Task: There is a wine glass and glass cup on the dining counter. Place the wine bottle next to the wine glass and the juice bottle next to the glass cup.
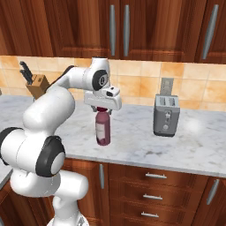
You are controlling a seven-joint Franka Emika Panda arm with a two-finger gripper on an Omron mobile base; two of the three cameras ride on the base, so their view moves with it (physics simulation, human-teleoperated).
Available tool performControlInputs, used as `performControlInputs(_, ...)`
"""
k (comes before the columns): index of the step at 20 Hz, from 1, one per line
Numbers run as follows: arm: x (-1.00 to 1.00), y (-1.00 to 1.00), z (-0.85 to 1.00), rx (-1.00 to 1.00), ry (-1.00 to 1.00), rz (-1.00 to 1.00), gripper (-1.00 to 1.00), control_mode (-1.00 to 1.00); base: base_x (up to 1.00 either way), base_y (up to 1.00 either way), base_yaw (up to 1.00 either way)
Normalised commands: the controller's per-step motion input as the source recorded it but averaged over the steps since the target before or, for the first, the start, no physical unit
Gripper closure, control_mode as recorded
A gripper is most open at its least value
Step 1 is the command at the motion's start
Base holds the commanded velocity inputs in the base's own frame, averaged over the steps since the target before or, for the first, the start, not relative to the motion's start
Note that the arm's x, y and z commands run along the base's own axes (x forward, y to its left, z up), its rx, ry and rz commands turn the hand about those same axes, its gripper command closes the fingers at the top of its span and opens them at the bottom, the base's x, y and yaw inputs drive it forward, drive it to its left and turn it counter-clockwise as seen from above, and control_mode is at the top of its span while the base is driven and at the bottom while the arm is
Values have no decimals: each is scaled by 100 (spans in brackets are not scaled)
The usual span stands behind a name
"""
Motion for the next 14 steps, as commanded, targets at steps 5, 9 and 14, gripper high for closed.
performControlInputs(5, -47, -4, 33, 1, 6, -5, 100, -100, 0, 0, 0)
performControlInputs(9, -44, -8, 31, 0, 7, -2, 100, -100, 0, 0, 0)
performControlInputs(14, -16, -5, 8, 0, 5, -1, 100, 100, 0, 0, 0)
